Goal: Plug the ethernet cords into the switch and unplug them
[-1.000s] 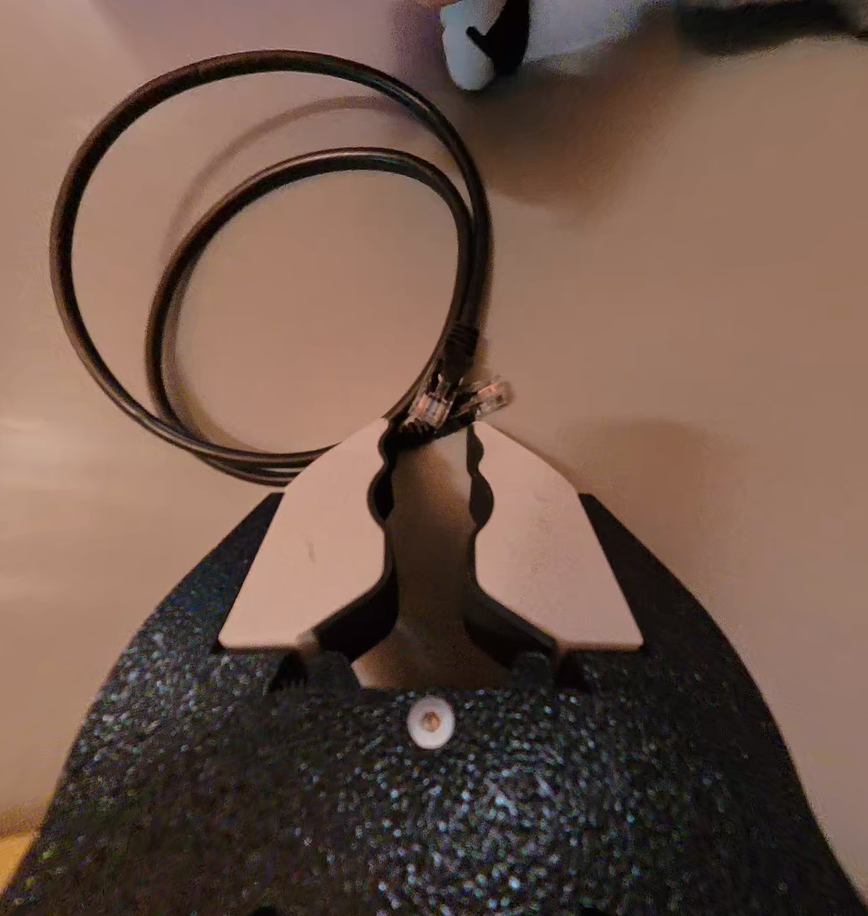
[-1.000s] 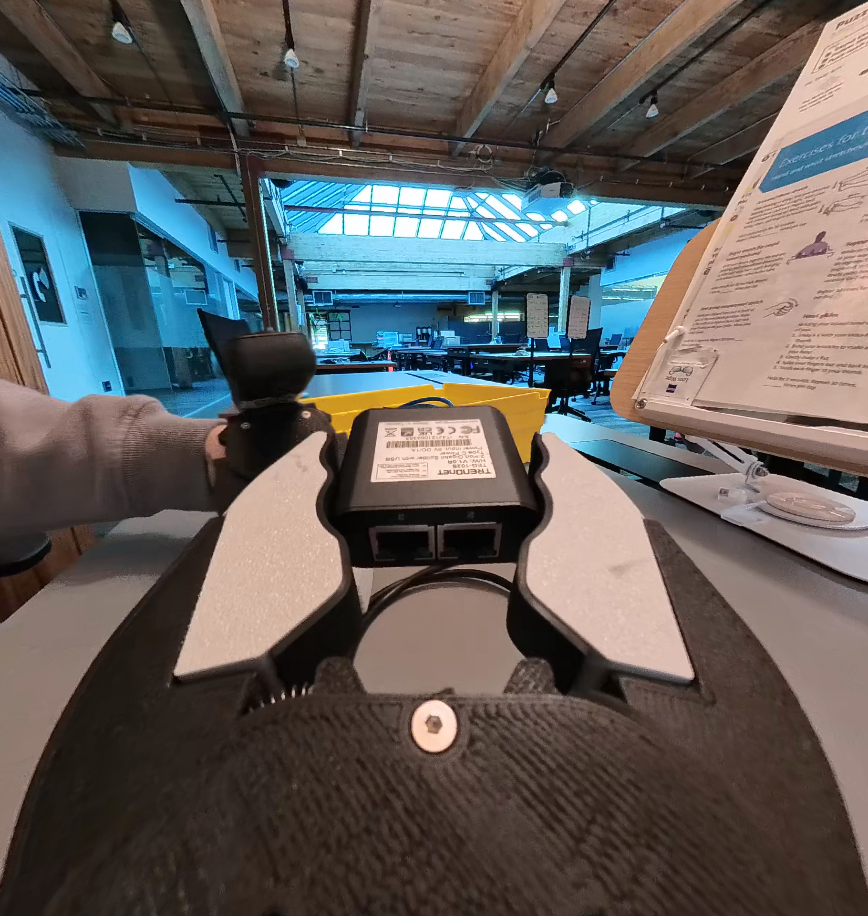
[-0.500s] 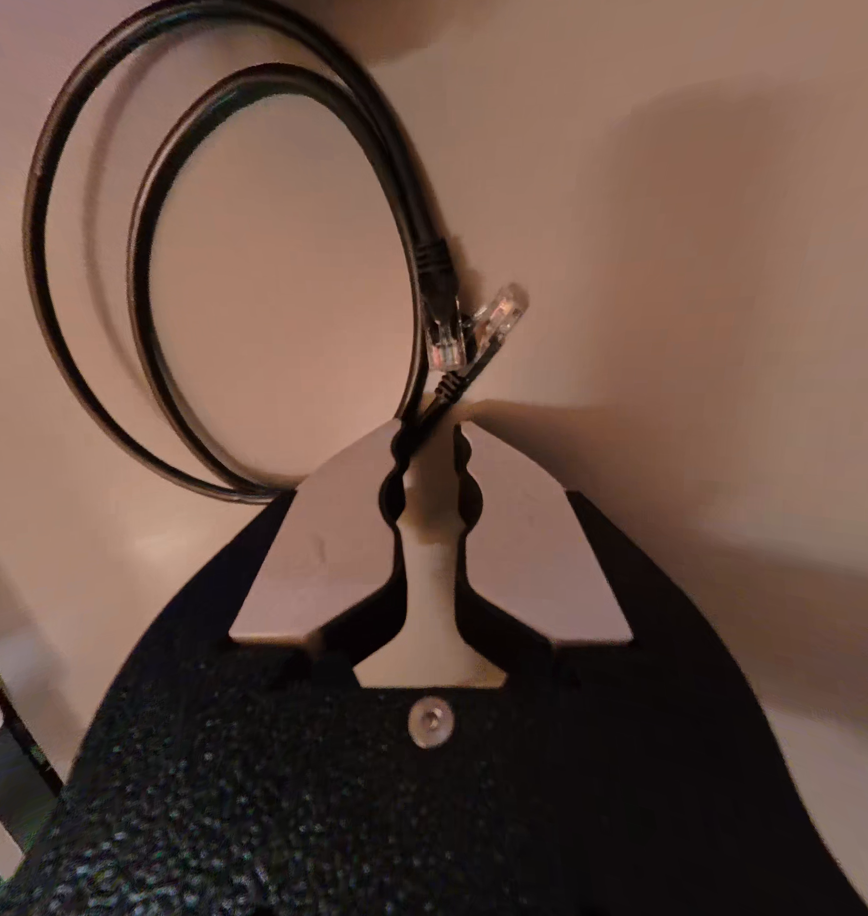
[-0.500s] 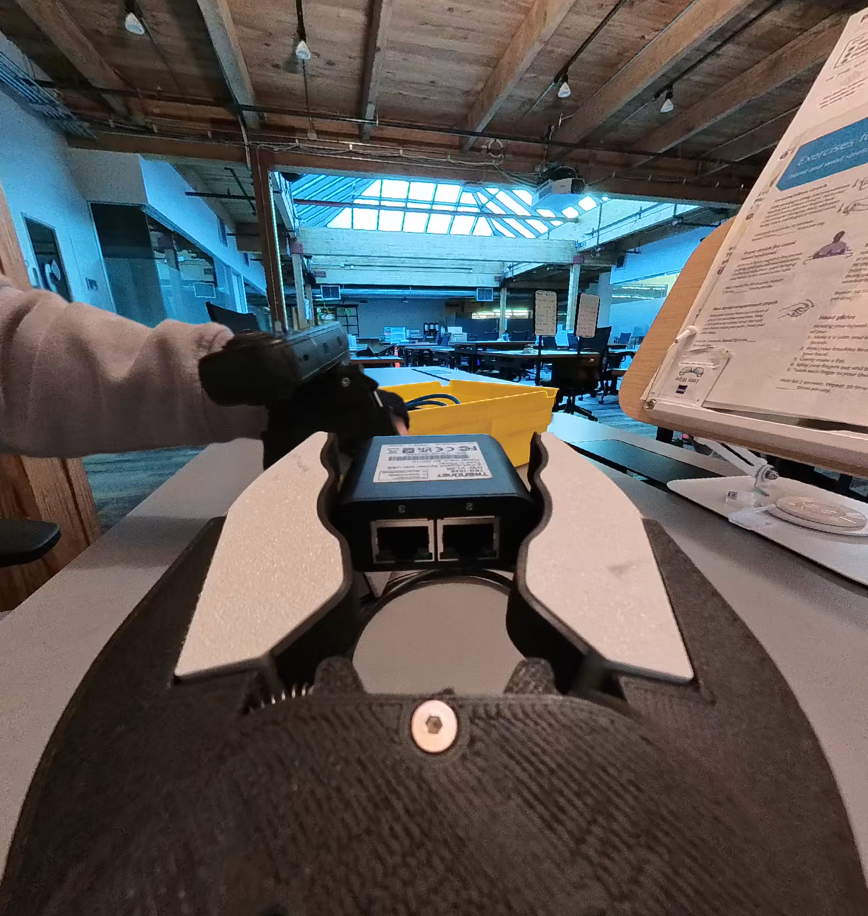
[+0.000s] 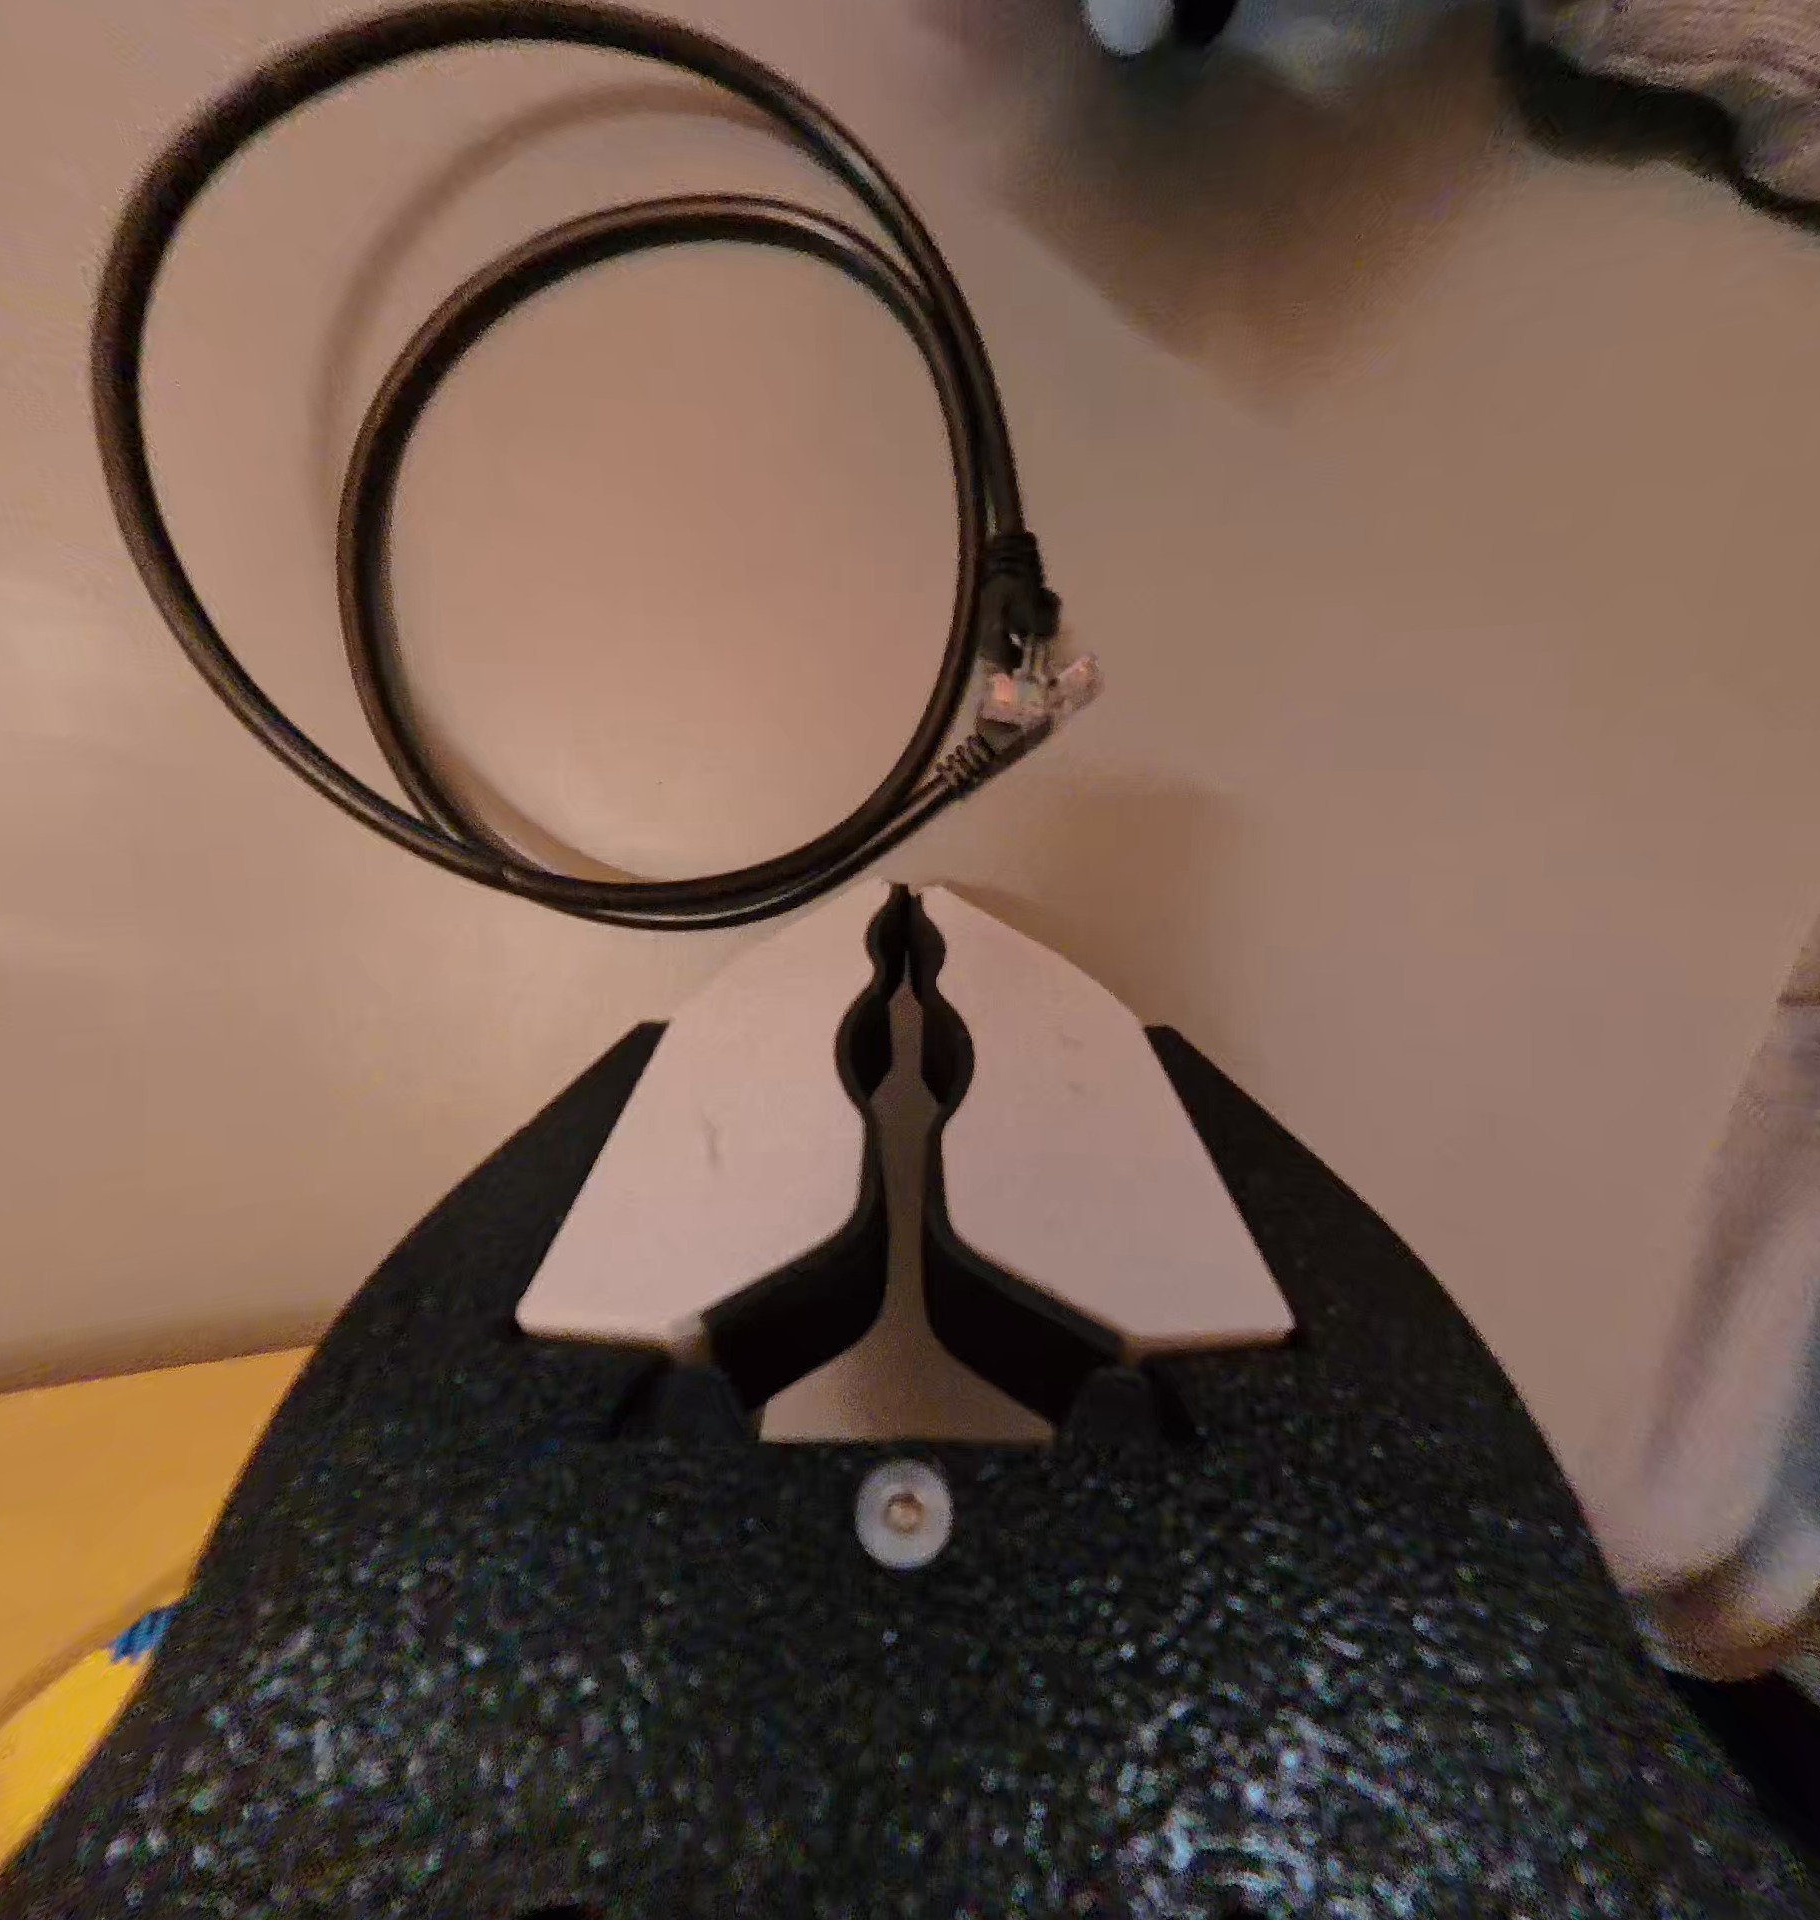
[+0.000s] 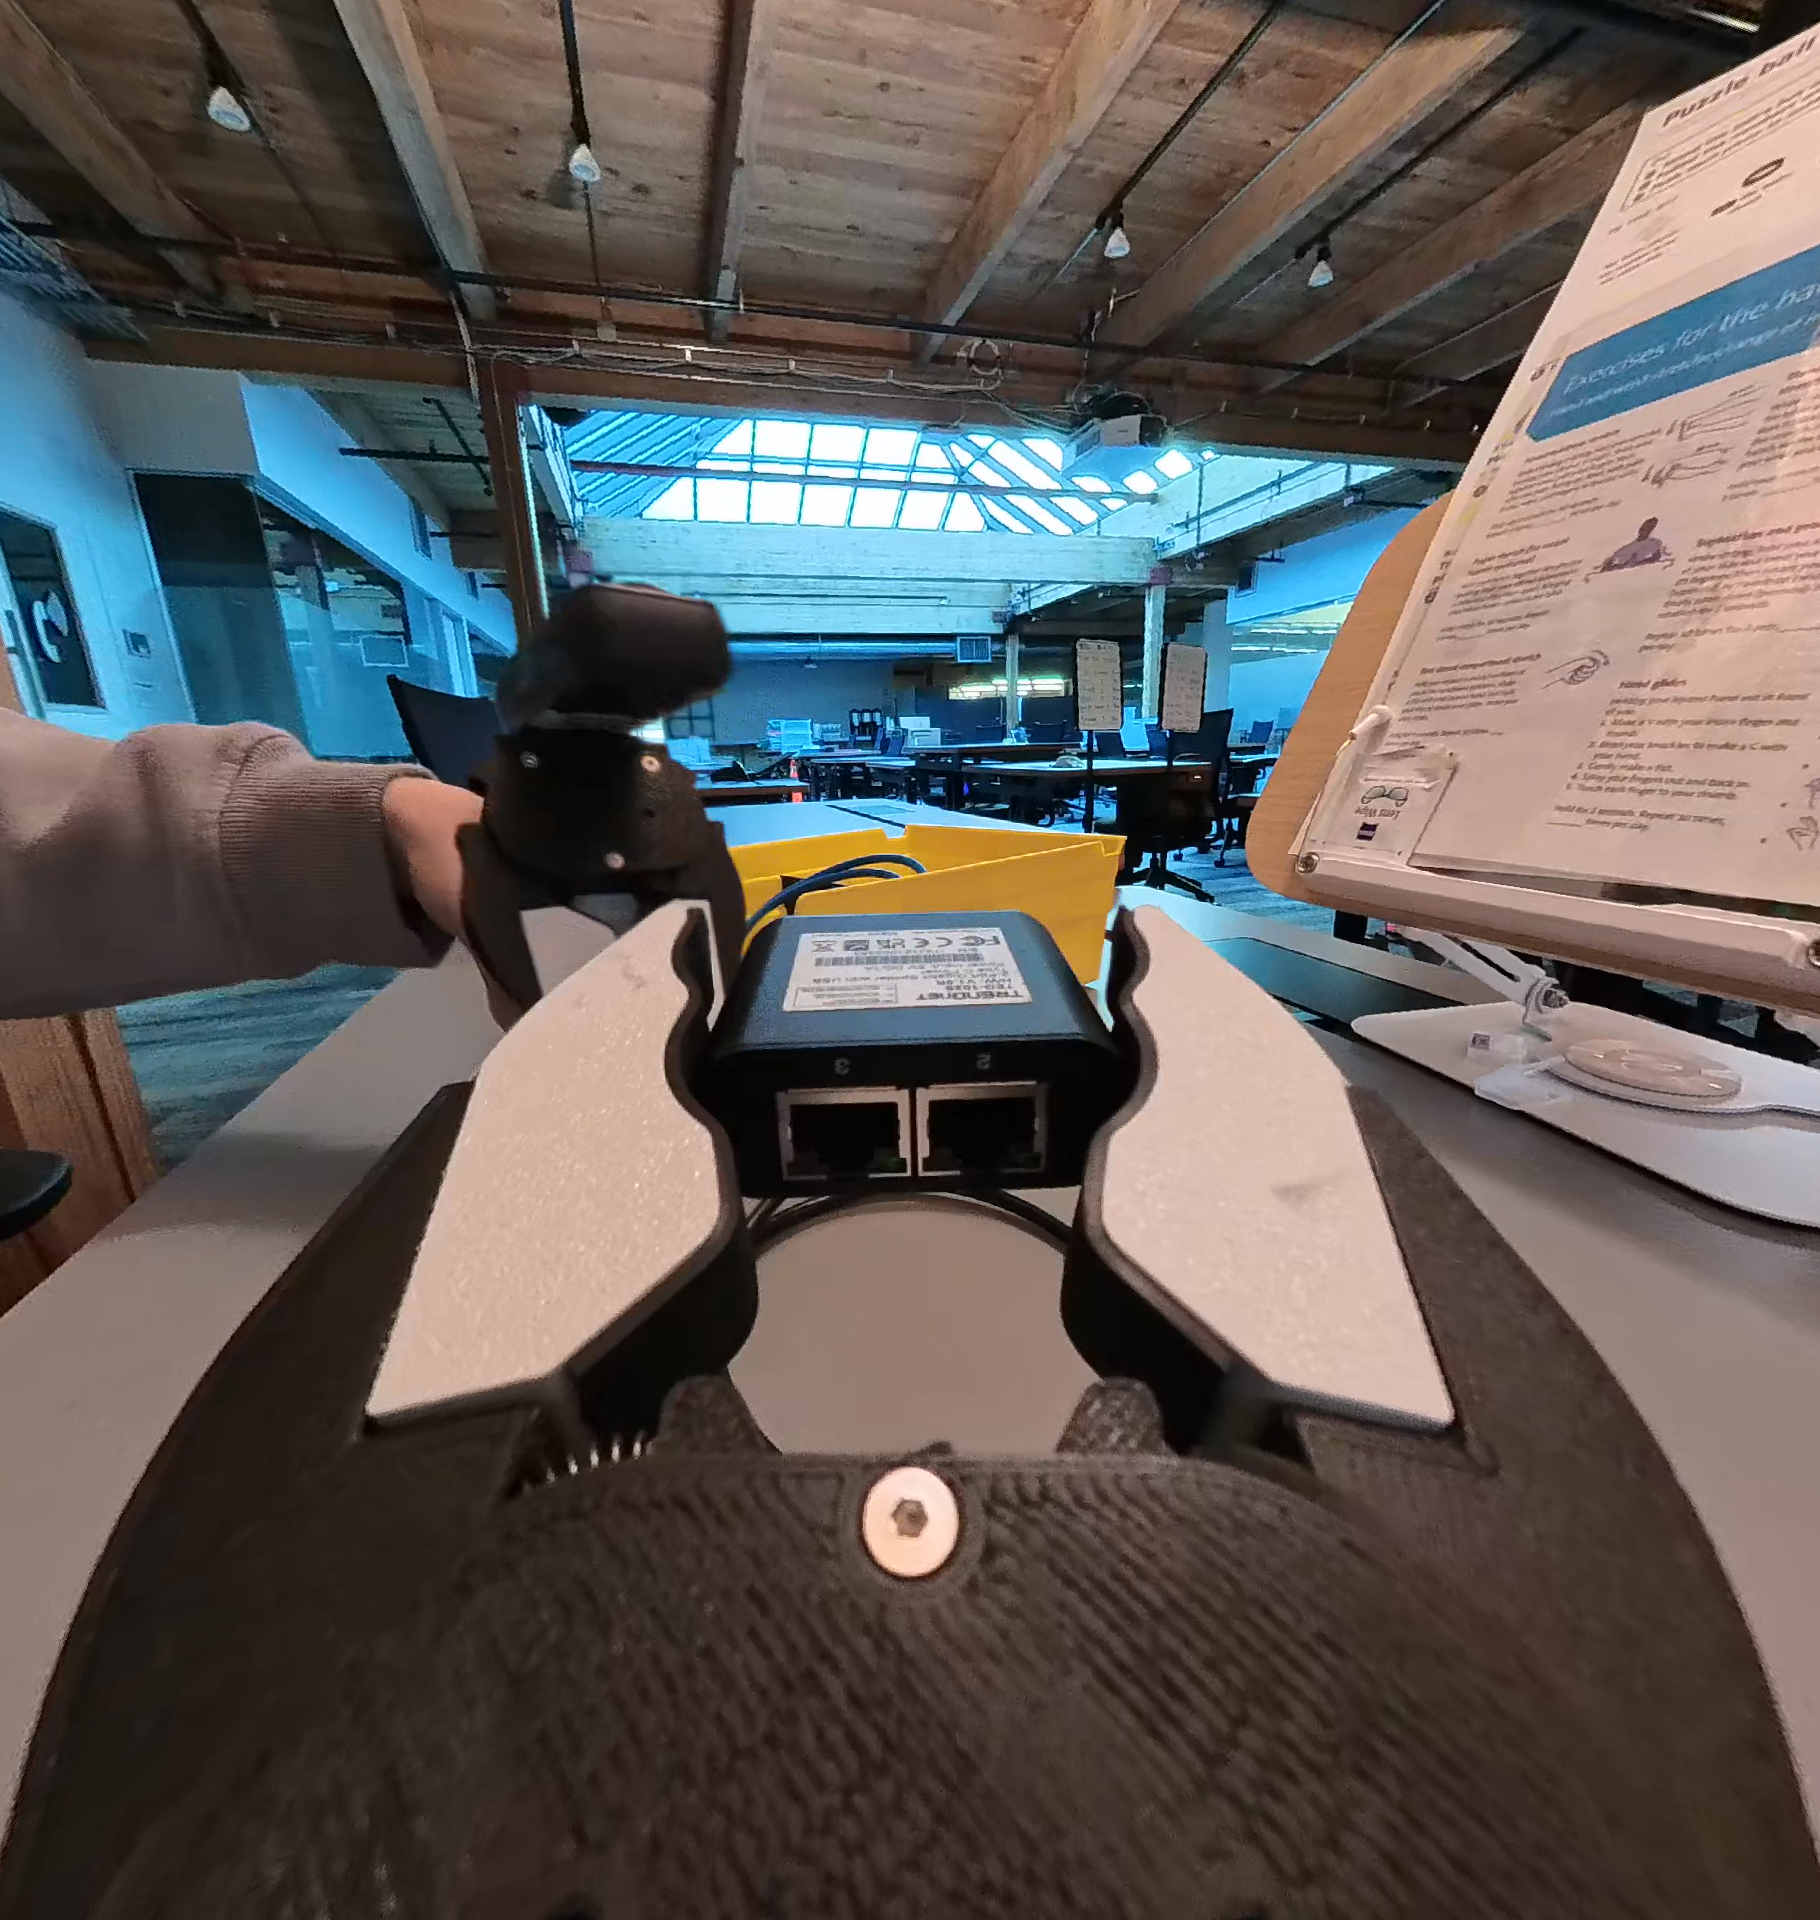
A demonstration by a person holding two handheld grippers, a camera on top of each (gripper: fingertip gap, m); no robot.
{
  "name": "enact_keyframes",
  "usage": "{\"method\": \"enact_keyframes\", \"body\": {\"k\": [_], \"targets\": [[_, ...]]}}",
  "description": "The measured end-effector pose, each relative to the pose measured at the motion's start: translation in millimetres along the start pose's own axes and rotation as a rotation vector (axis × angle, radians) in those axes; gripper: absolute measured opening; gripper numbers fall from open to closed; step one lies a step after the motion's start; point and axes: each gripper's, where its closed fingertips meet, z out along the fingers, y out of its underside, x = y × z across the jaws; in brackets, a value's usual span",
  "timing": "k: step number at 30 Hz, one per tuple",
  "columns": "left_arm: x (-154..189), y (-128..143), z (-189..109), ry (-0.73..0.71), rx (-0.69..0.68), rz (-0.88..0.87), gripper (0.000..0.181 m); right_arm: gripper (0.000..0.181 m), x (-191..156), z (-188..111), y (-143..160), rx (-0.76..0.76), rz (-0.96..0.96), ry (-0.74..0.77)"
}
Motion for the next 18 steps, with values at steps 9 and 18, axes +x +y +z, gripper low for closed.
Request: {"method": "enact_keyframes", "body": {"k": [9,18], "targets": [[27.4,-17.2,24.9,-0.122,0.023,0.258,0.027,0.074,0.5,0.3,3.3,-0.019,-0.017,0.011],[22.9,-29.2,53.2,-0.178,-0.024,0.142,0.018,0.074,6.3,-2.5,-0.2,0.000,-0.017,0.047]]}}
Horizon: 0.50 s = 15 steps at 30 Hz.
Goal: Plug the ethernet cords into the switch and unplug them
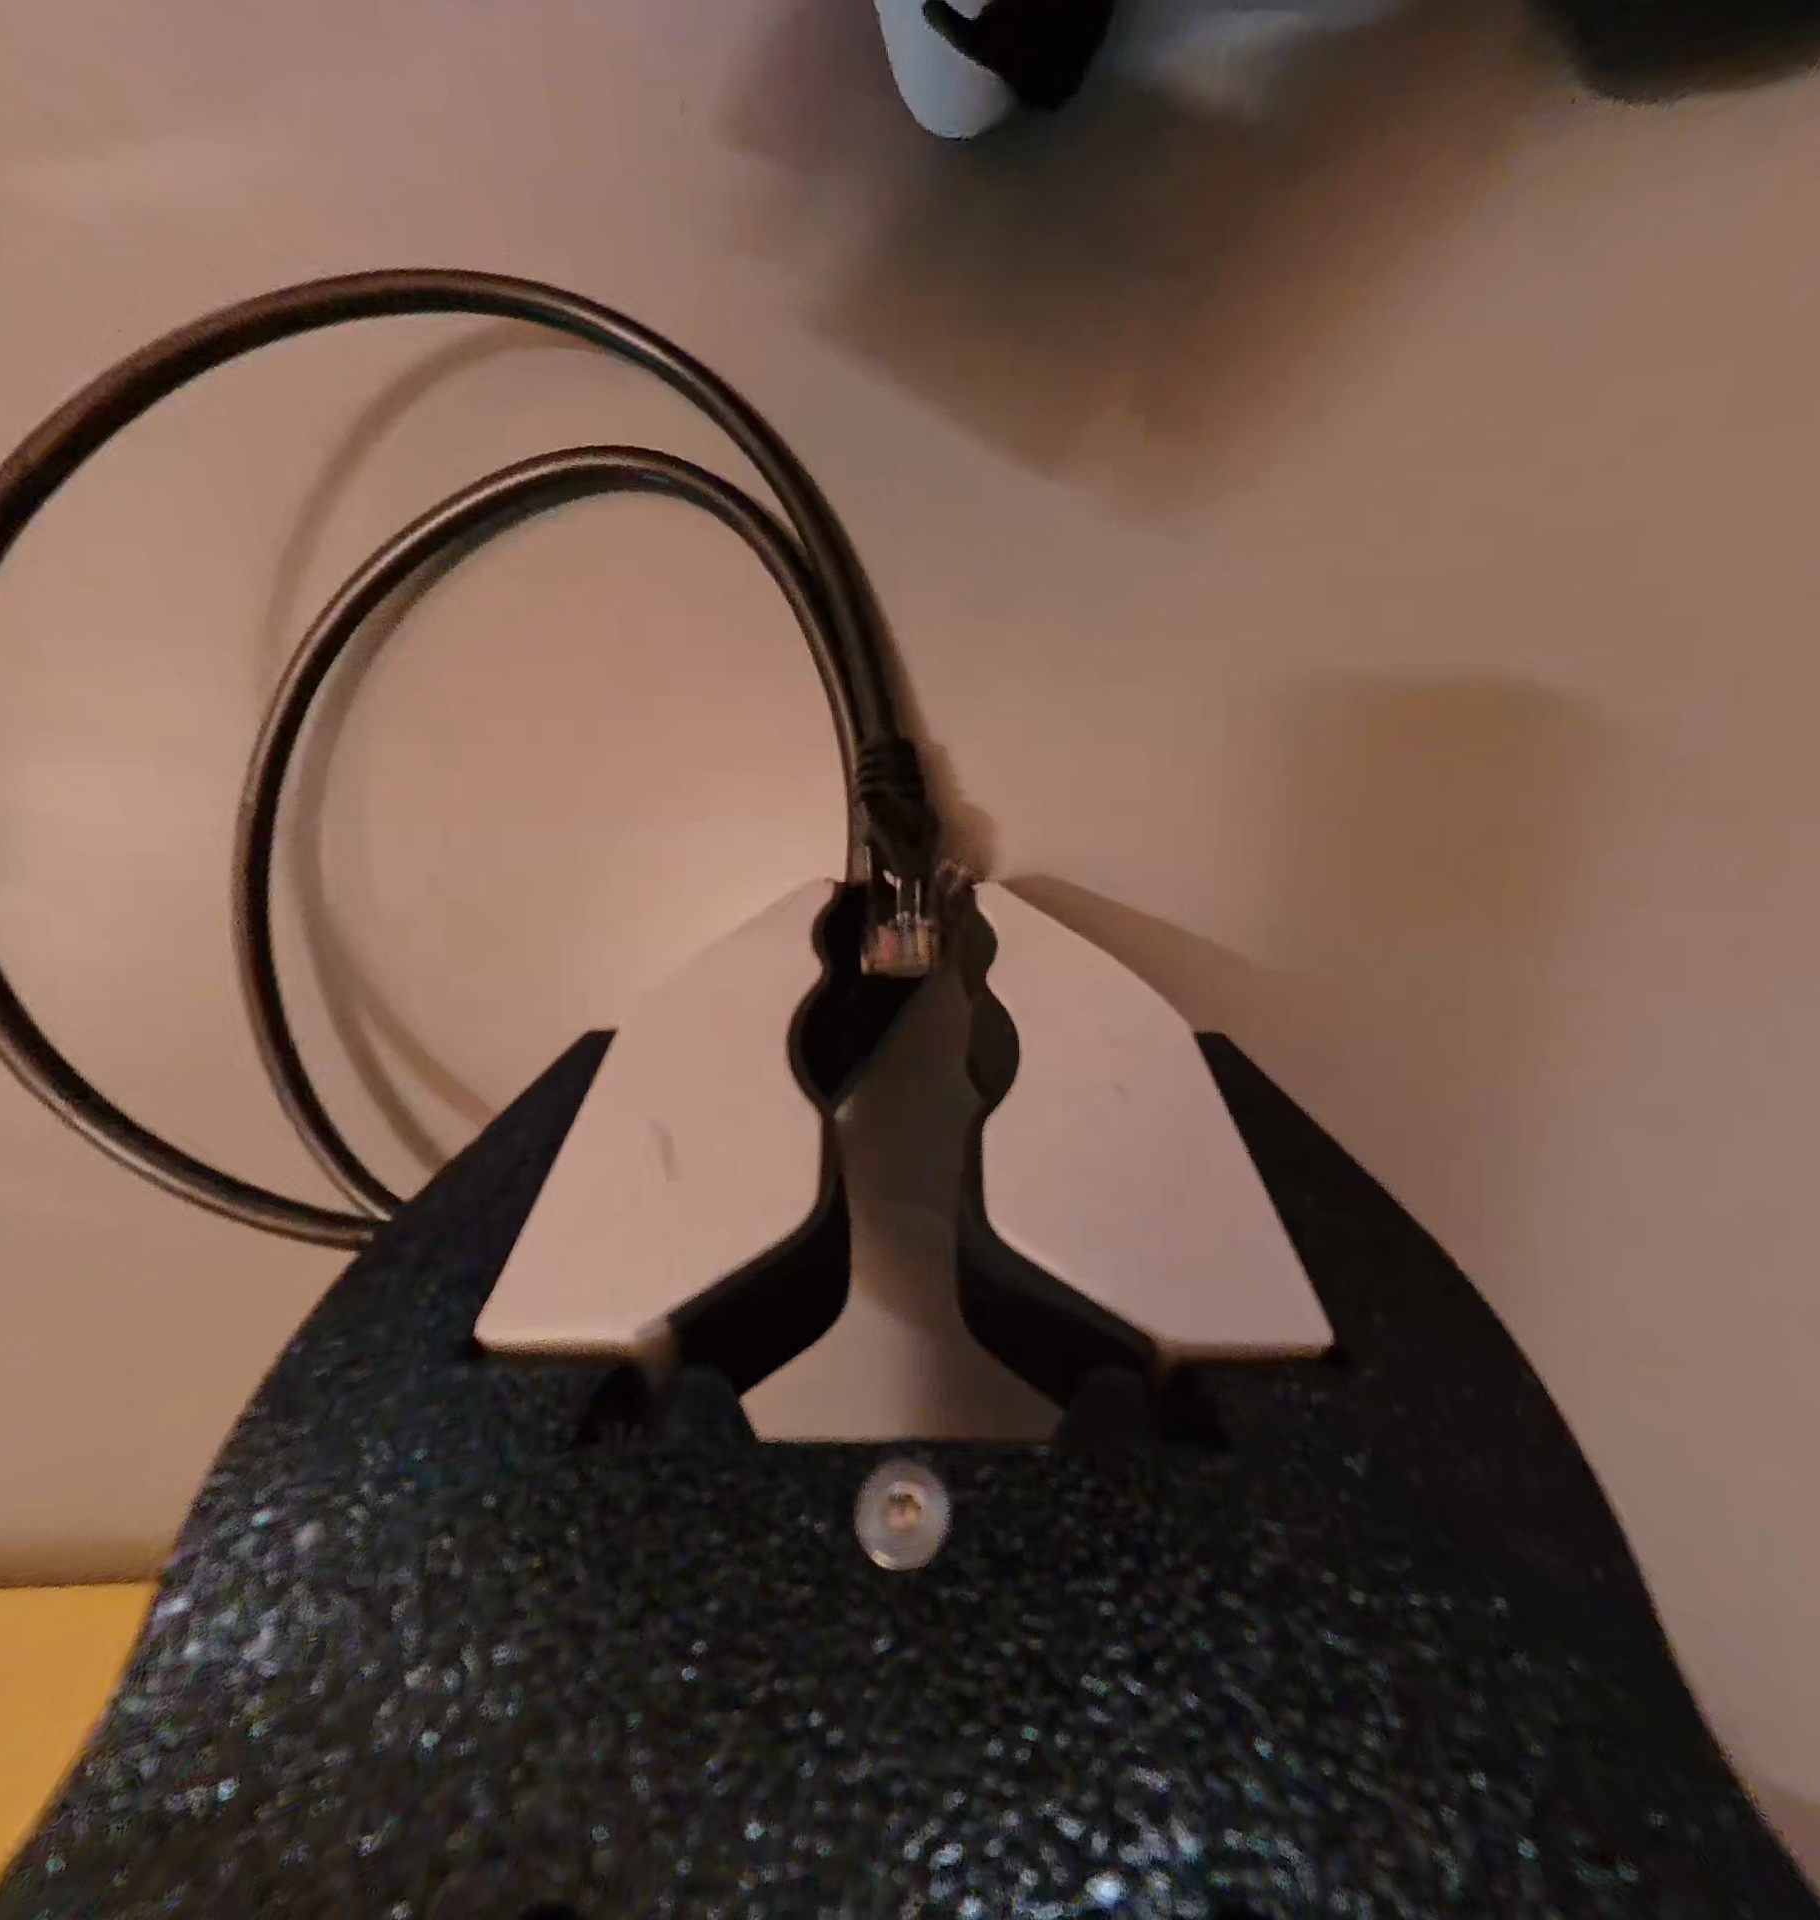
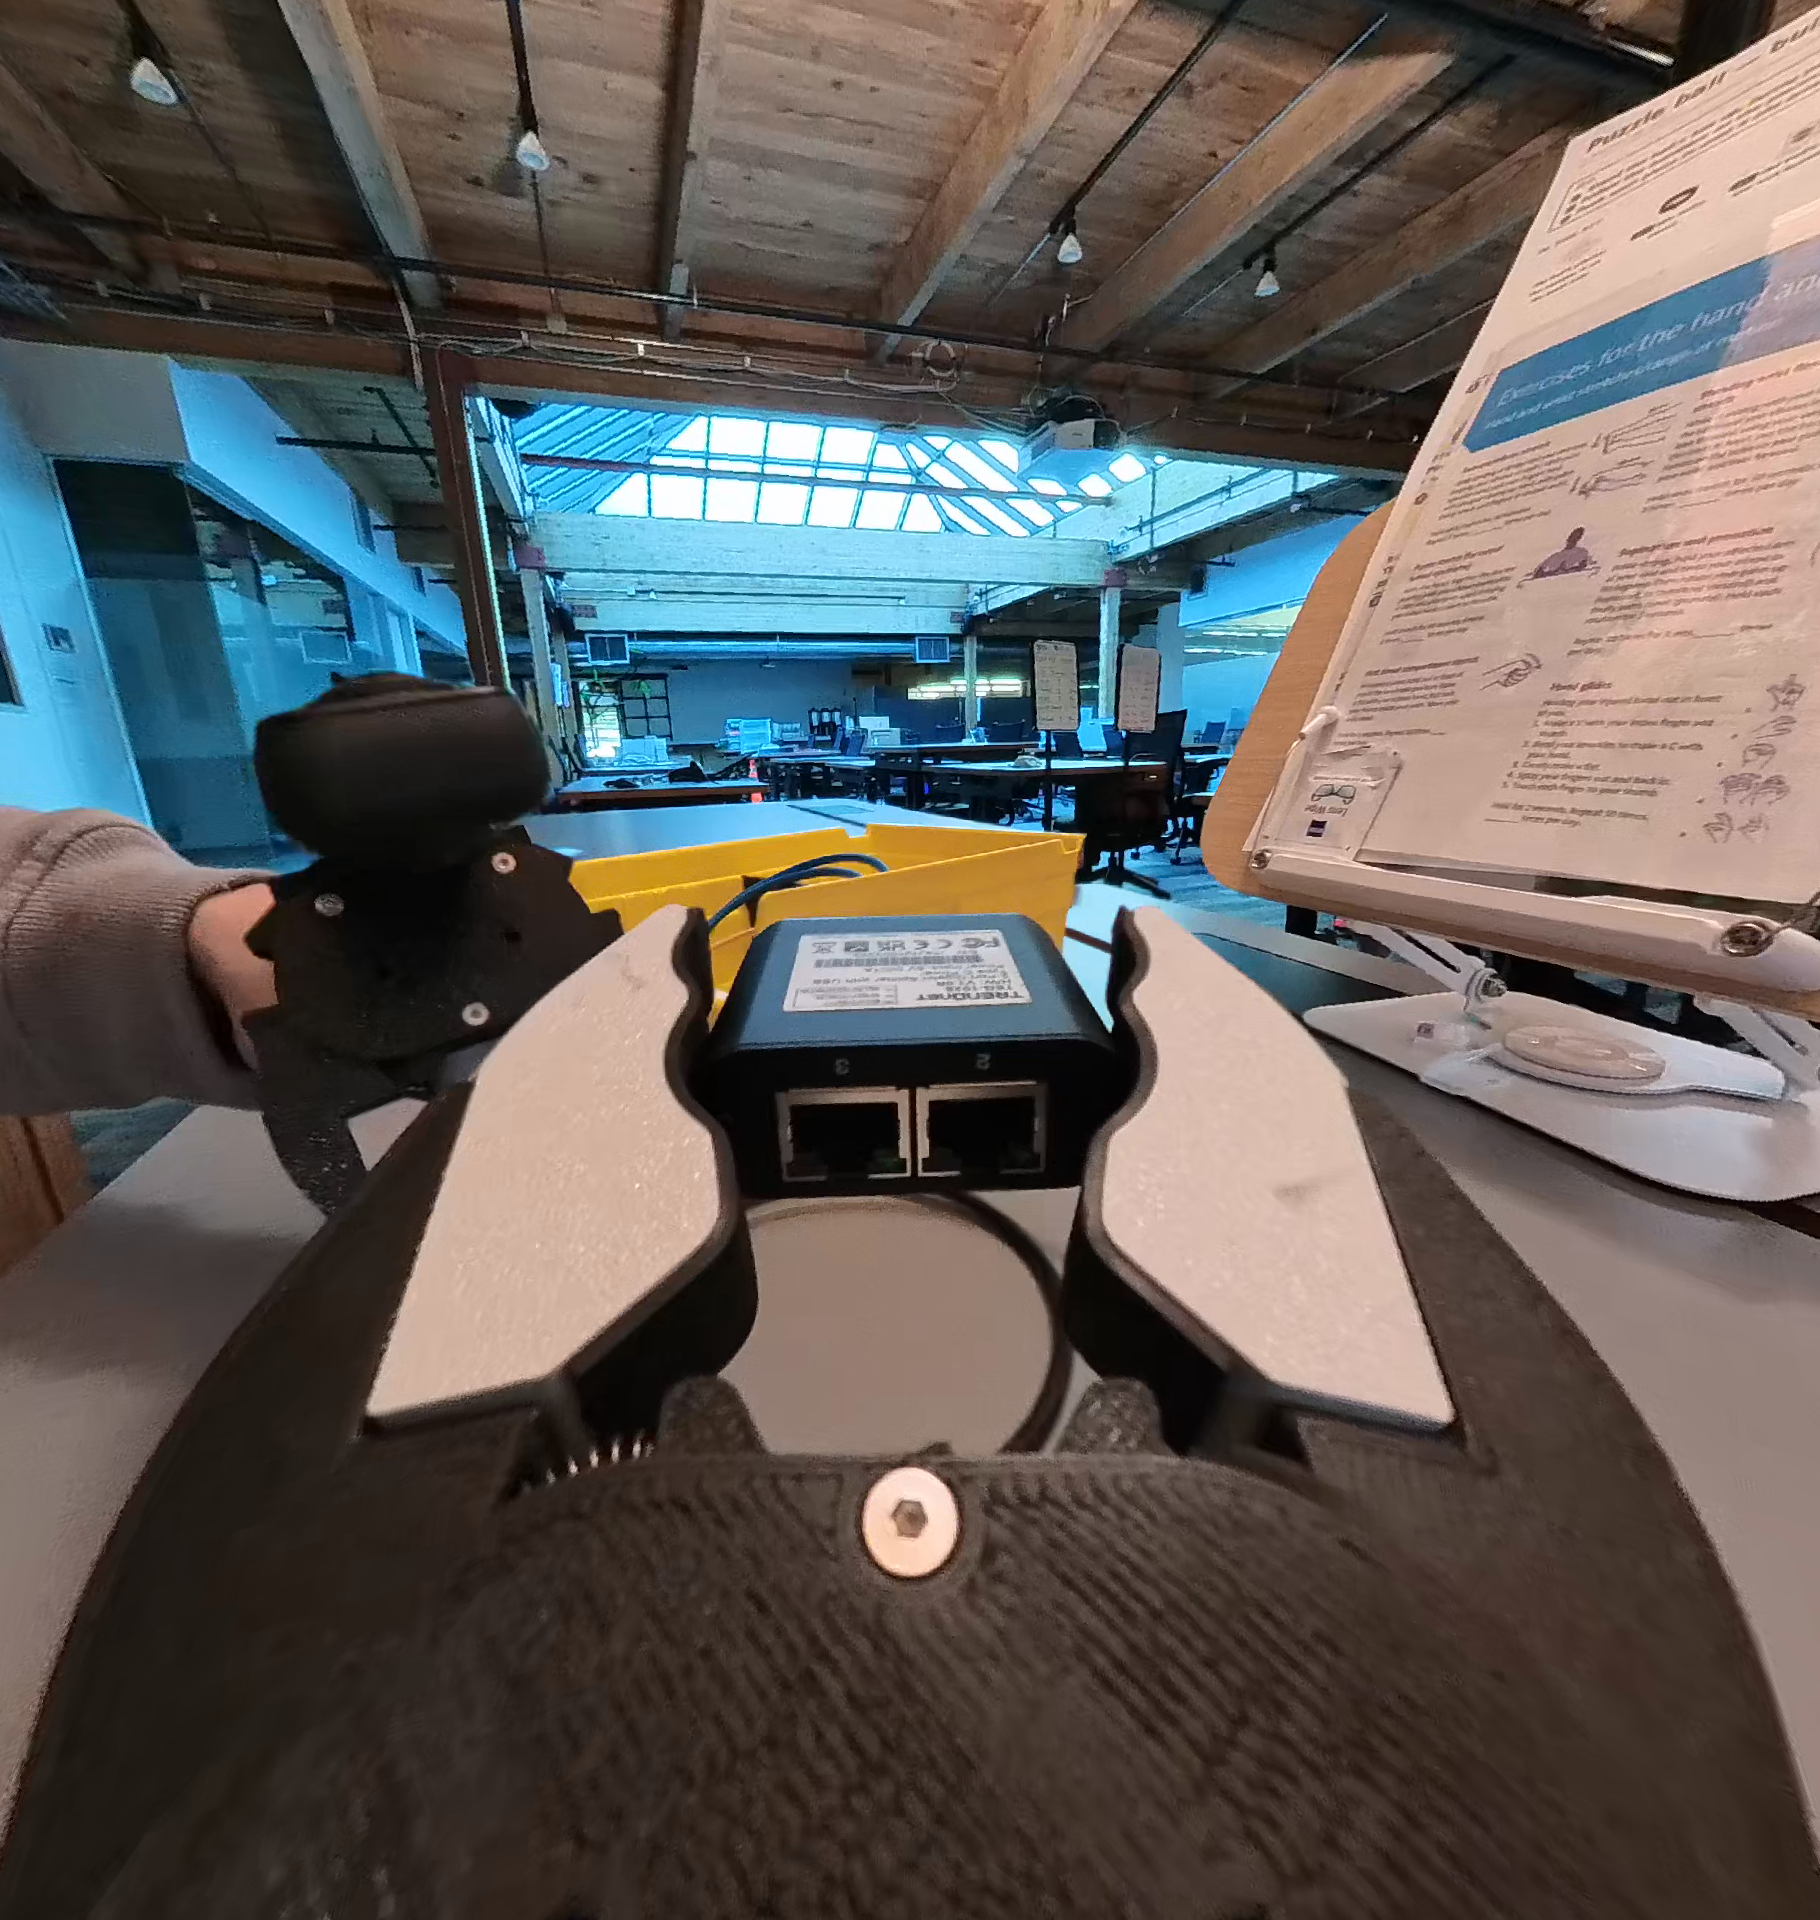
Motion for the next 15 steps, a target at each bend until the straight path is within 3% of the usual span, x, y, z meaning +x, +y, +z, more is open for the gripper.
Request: {"method": "enact_keyframes", "body": {"k": [3,6,11,13,15], "targets": [[1.5,-3.2,-4.9,0.014,0.042,-0.048,0.013,0.074,4.9,-2.8,-5.3,0.023,-0.001,0.025],[7.4,-13.0,-24.3,0.124,0.161,-0.196,0.013,0.073,13.9,-8.8,-15.8,0.076,0.000,0.080],[14.7,-56.5,-115.7,0.590,0.548,-0.684,0.013,0.073,20.8,-16.9,-32.0,0.164,0.011,0.122],[8.7,-64.4,-155.1,0.812,0.707,-0.872,0.013,0.073,20.6,-17.5,-35.2,0.184,0.021,0.122],[-0.9,-59.2,-173.4,0.941,0.825,-1.011,0.013,0.073,20.1,-16.5,-33.3,0.174,0.012,0.123]]}}
